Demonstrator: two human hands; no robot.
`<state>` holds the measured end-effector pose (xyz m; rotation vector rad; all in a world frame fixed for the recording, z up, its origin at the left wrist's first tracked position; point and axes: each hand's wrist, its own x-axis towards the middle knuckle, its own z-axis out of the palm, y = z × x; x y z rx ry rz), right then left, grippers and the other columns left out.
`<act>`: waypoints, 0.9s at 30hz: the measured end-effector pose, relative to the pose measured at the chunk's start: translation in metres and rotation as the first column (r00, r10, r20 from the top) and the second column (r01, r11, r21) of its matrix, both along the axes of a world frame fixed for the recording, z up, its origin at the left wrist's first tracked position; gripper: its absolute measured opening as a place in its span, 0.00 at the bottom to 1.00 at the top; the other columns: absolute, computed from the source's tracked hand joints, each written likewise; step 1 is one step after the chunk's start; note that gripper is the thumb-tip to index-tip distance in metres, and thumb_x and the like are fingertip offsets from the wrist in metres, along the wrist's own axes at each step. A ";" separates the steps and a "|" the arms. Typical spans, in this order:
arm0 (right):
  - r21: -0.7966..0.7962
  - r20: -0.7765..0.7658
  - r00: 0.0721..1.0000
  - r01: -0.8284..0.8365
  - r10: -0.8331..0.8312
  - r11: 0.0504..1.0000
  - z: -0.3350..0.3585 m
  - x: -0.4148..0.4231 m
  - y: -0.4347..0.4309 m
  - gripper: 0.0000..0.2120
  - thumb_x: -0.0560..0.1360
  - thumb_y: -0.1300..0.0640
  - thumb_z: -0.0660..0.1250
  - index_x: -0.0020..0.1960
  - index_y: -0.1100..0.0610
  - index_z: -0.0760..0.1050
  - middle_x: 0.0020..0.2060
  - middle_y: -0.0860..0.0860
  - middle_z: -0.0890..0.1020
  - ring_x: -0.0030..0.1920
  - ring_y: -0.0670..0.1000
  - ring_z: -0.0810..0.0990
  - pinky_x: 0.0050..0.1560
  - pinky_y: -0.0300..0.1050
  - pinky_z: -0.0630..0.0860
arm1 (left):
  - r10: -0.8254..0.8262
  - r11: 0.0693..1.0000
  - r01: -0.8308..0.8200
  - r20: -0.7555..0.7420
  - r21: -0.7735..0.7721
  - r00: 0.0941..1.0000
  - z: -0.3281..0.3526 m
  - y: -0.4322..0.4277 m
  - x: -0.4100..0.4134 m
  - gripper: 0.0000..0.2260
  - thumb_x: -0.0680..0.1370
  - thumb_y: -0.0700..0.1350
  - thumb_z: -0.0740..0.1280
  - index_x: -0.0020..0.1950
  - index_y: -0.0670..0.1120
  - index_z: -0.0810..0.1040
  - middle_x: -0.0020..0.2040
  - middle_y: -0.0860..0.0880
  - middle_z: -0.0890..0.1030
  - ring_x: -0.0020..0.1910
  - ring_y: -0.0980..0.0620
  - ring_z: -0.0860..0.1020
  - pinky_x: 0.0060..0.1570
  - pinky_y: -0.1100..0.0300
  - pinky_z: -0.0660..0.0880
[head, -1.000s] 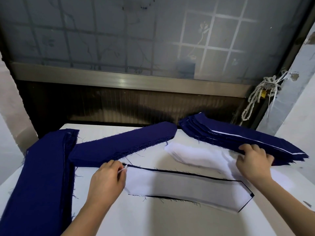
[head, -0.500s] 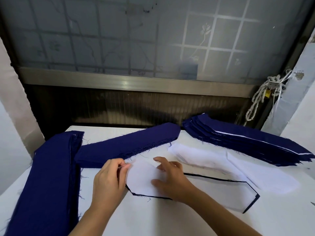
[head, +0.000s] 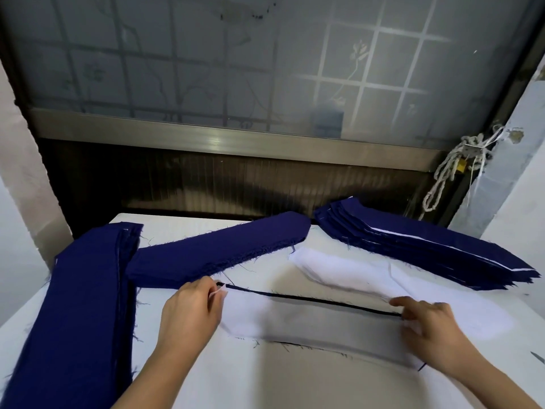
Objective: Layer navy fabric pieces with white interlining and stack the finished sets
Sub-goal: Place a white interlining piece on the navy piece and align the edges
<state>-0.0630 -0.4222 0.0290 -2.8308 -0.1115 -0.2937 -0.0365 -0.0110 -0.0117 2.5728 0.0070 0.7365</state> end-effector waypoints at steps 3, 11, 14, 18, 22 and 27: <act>0.081 -0.003 0.992 0.127 -0.127 0.989 -0.005 -0.011 -0.018 0.22 0.62 0.68 0.74 0.52 0.50 0.80 0.27 0.43 0.75 0.36 0.39 0.75 0.46 0.51 0.68 | 0.015 1.000 -0.015 -0.012 0.007 1.000 0.001 -0.001 0.001 0.12 0.76 0.48 0.72 0.37 0.48 0.72 0.29 0.53 0.72 0.30 0.49 0.72 0.28 0.55 0.70; 0.250 0.121 0.985 0.088 -0.121 0.964 -0.023 -0.021 -0.011 0.24 0.62 0.74 0.70 0.47 0.47 0.78 0.24 0.48 0.72 0.30 0.45 0.73 0.34 0.35 0.65 | 0.046 0.999 -0.047 0.014 0.025 0.999 0.006 -0.003 -0.004 0.10 0.75 0.44 0.73 0.37 0.45 0.74 0.27 0.53 0.69 0.27 0.49 0.68 0.26 0.58 0.64; 0.429 0.150 0.959 0.155 -0.239 0.890 -0.025 -0.022 -0.014 0.24 0.69 0.71 0.66 0.48 0.40 0.75 0.32 0.49 0.79 0.32 0.47 0.76 0.34 0.39 0.71 | 0.042 0.999 -0.043 0.055 0.010 0.998 0.007 -0.003 -0.006 0.11 0.75 0.45 0.73 0.37 0.46 0.74 0.27 0.53 0.71 0.29 0.49 0.70 0.24 0.56 0.69; 0.490 0.186 0.936 0.175 -0.299 0.854 -0.027 -0.022 -0.015 0.20 0.73 0.67 0.65 0.48 0.40 0.75 0.38 0.42 0.82 0.40 0.39 0.78 0.35 0.27 0.69 | 0.045 0.999 -0.044 0.043 -0.022 0.998 0.005 -0.002 -0.003 0.11 0.75 0.46 0.73 0.37 0.48 0.72 0.29 0.57 0.70 0.31 0.51 0.71 0.25 0.57 0.69; 0.456 0.173 0.939 0.190 -0.296 0.869 -0.029 -0.020 -0.013 0.15 0.74 0.65 0.67 0.48 0.44 0.76 0.45 0.41 0.82 0.45 0.40 0.79 0.41 0.30 0.70 | 0.005 0.999 -0.007 0.029 0.049 1.000 0.003 -0.002 -0.002 0.15 0.73 0.44 0.75 0.35 0.51 0.69 0.30 0.57 0.70 0.31 0.51 0.71 0.27 0.60 0.62; 0.404 0.163 0.924 0.256 -0.345 0.878 -0.027 -0.015 -0.013 0.10 0.75 0.59 0.68 0.47 0.43 0.75 0.40 0.43 0.82 0.35 0.47 0.80 0.39 0.45 0.73 | 0.004 0.999 -0.005 0.017 0.050 1.000 0.004 -0.001 -0.001 0.16 0.72 0.44 0.76 0.35 0.51 0.69 0.30 0.57 0.70 0.31 0.52 0.70 0.27 0.60 0.61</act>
